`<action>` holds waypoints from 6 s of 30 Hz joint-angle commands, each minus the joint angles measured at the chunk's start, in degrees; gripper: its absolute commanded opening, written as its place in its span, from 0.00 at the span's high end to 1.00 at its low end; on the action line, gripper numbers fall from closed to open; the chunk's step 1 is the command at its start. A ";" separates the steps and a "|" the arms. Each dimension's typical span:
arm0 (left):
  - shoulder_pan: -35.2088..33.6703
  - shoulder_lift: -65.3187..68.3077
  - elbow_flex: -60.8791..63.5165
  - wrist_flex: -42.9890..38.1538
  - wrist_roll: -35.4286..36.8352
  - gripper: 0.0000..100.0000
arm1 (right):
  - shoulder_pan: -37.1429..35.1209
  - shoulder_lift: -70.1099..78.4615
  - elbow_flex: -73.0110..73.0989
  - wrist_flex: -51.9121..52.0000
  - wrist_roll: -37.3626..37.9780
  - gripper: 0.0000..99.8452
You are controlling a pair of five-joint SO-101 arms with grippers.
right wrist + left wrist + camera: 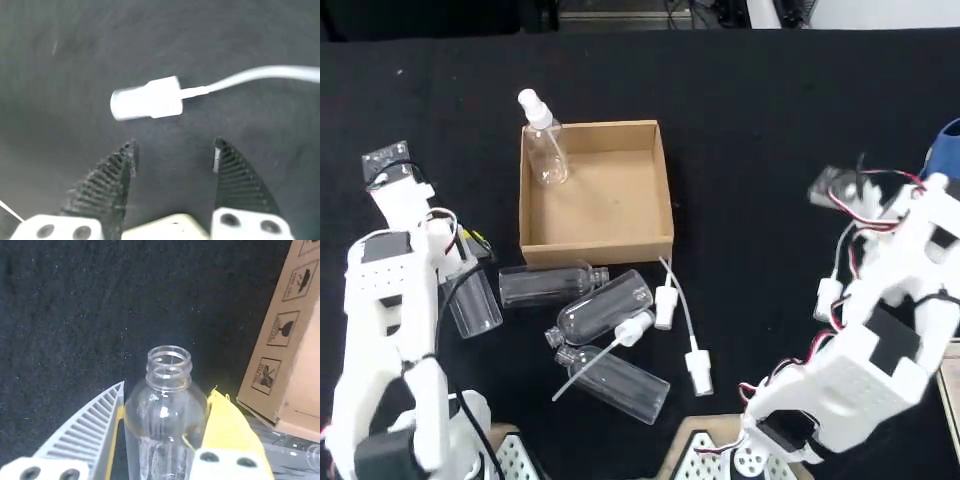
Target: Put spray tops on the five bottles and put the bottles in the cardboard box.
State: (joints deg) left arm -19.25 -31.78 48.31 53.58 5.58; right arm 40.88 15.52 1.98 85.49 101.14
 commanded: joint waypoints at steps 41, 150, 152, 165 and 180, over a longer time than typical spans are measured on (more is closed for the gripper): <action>0.48 -13.71 4.62 -0.97 0.35 0.97 | -6.95 -10.59 29.93 -27.96 25.05 0.99; 36.88 -72.62 45.67 -40.70 -4.04 0.97 | -79.30 -61.49 10.15 -51.60 -106.46 0.99; 36.88 -72.70 45.32 -40.79 -4.04 0.97 | -79.56 -61.67 10.24 -51.34 -104.88 0.99; 36.88 -72.79 44.18 -40.44 -3.60 0.97 | -79.56 -69.05 21.32 -58.02 -104.53 0.99; 37.41 -72.79 45.58 -40.79 -3.96 0.97 | -79.21 -65.71 24.92 -67.25 -104.00 0.99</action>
State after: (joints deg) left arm 17.85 -103.60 95.08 14.02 1.98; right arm -37.98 -51.38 27.38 20.88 -3.47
